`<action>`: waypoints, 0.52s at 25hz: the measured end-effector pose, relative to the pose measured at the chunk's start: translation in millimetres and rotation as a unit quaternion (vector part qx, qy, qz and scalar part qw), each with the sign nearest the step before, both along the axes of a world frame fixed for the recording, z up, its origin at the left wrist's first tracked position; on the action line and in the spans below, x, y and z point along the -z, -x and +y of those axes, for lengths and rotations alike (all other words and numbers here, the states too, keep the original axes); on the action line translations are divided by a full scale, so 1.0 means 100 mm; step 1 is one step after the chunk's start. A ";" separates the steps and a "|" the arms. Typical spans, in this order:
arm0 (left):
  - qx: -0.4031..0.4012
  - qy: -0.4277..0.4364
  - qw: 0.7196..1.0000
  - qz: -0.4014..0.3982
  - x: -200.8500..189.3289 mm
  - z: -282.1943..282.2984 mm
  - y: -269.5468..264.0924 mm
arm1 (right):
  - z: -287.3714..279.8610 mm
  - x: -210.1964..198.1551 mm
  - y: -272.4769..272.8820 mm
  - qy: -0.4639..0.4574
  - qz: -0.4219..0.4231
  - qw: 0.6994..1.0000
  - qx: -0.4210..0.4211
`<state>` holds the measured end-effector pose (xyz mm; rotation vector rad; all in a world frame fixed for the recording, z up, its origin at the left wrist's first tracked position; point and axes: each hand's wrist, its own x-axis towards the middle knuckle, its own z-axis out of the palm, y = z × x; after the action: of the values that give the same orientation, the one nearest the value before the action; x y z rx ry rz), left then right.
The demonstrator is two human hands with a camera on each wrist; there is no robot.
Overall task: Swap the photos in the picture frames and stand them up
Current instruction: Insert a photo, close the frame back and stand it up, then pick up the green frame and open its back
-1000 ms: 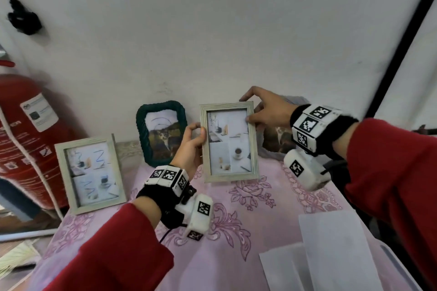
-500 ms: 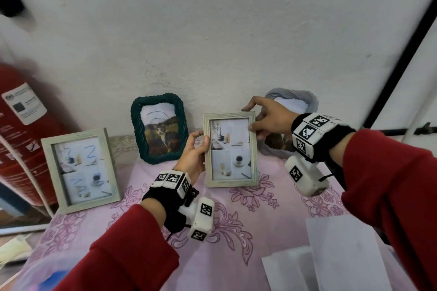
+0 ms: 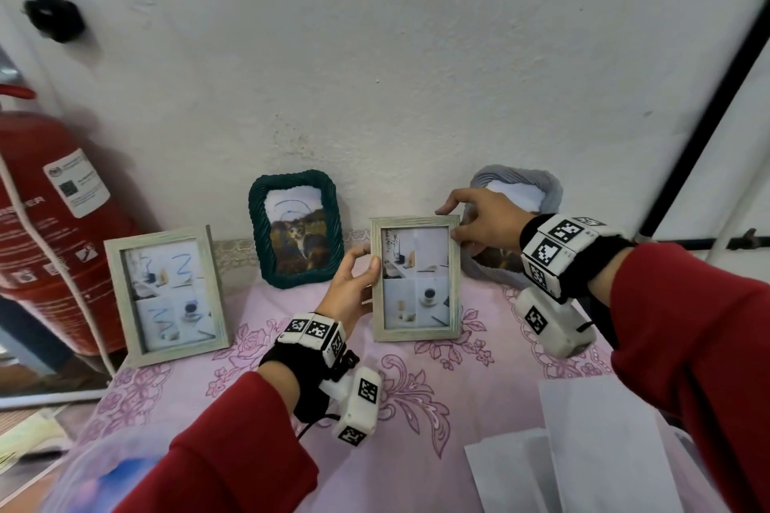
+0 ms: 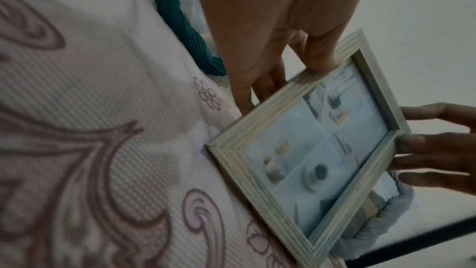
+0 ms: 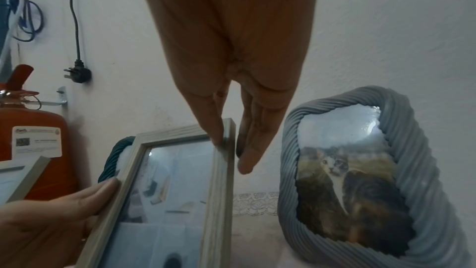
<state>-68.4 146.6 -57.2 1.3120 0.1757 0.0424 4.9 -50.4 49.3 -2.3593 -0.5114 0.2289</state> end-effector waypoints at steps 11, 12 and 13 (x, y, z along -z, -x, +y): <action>-0.168 -0.143 0.973 -0.067 -0.47 0.80 0.03 | 0.88 -0.26 0.23 -0.017 -0.110 0.993 -0.024; -0.184 -0.152 0.969 -0.068 -0.51 0.89 0.01 | 1.01 -0.26 0.26 -0.048 -0.095 0.994 -0.033; -0.200 -0.158 0.965 -0.060 -0.54 1.00 -0.01 | 1.17 -0.24 0.27 -0.072 -0.076 0.994 -0.041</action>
<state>-67.6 246.3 -3.0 1.5685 0.3396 0.5098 -22.4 66.3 73.5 -2.2275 -0.6768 0.0477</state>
